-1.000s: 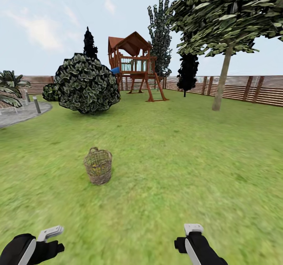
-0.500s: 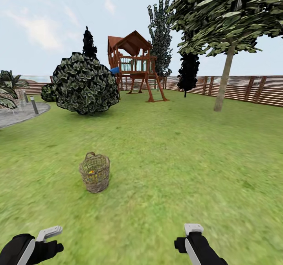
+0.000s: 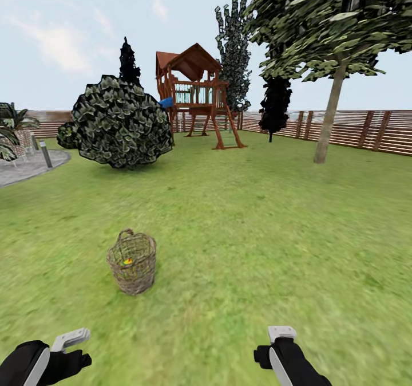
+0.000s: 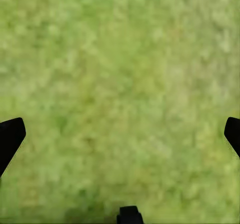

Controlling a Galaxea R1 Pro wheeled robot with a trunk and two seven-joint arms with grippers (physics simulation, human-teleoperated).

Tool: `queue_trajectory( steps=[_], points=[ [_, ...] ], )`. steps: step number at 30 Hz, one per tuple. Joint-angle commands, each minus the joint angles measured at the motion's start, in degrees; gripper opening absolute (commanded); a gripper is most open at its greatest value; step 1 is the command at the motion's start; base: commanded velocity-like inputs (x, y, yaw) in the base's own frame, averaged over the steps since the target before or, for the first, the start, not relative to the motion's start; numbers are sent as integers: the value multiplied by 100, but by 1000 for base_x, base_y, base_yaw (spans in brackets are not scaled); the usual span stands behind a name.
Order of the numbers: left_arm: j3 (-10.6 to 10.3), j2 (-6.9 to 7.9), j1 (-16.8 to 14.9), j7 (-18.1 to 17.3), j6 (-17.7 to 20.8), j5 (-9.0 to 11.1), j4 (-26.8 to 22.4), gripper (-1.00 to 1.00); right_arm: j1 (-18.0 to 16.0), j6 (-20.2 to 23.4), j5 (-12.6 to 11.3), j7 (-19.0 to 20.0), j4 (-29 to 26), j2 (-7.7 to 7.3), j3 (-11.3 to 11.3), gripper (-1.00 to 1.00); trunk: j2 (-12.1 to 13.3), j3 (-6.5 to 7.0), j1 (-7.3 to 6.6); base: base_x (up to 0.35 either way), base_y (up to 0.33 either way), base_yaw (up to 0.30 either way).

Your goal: Take the three Easter eggs out of the wicker basket on the lawn in the garden, then place them on the lawn next to a single tree (choose any tree) so that all three eggs are next to the same tree and none are left in the basket.

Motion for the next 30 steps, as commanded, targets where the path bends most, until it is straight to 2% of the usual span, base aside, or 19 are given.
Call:
queue_trajectory(
  steps=[1, 25, 30],
  points=[
    [10, -2, -4, -35, 26, -21, -5, 100, -3, 17, -60, -55, -6, -3, 16, 100, -3, -7, 4, 339, 0, 34],
    [10, -13, -4, -31, 26, -21, 2, 100, -3, 17, -48, -62, -6, 15, 25, 100, -3, -7, 4, 339, 0, 269],
    [10, -13, -4, -31, 26, -21, 2, 100, -3, 17, -57, -59, -6, 15, 25, 100, -3, -7, 4, 339, 0, 86]
  ],
)
